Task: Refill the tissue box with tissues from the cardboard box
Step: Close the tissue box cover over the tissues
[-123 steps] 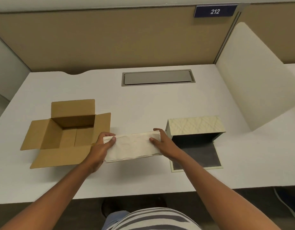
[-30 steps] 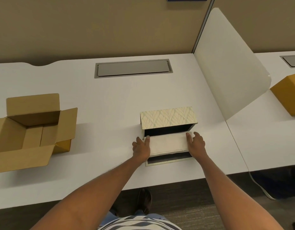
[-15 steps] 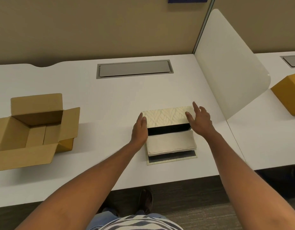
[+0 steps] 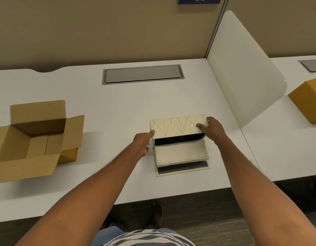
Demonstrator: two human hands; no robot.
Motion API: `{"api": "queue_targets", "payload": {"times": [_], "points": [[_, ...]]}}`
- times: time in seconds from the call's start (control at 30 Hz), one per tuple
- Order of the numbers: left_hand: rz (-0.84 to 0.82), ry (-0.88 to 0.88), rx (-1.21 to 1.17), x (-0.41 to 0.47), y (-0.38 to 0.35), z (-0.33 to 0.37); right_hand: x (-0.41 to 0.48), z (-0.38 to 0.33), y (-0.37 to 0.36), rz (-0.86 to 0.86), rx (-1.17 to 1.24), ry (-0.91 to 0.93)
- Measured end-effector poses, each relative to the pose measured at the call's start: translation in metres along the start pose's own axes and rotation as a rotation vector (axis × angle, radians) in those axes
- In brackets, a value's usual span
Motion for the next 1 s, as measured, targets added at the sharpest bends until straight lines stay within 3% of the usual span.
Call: {"api": "queue_targets", "payload": {"times": [0.13, 0.47, 1.0], "points": [[-0.061, 0.167, 0.062, -0.005, 0.000, -0.013, -0.002, 0.004, 0.002, -0.003, 0.057, -0.038], [-0.127, 0.268, 0.020, -0.019, 0.001, -0.035, -0.017, 0.010, 0.008, -0.051, 0.091, -0.028], [-0.223, 0.331, -0.481, -0.048, -0.021, -0.072, -0.025, -0.002, 0.009, -0.110, -0.071, 0.065]]}}
Point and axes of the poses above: each hand's wrist, its own x-axis towards the middle knuckle, its own y-axis out of the back of the hand, z = x × y, the point moved 6 cm from there along x, towards the middle knuckle, and after that the axes turned 9 degrees about y, right-handed, at the moved point
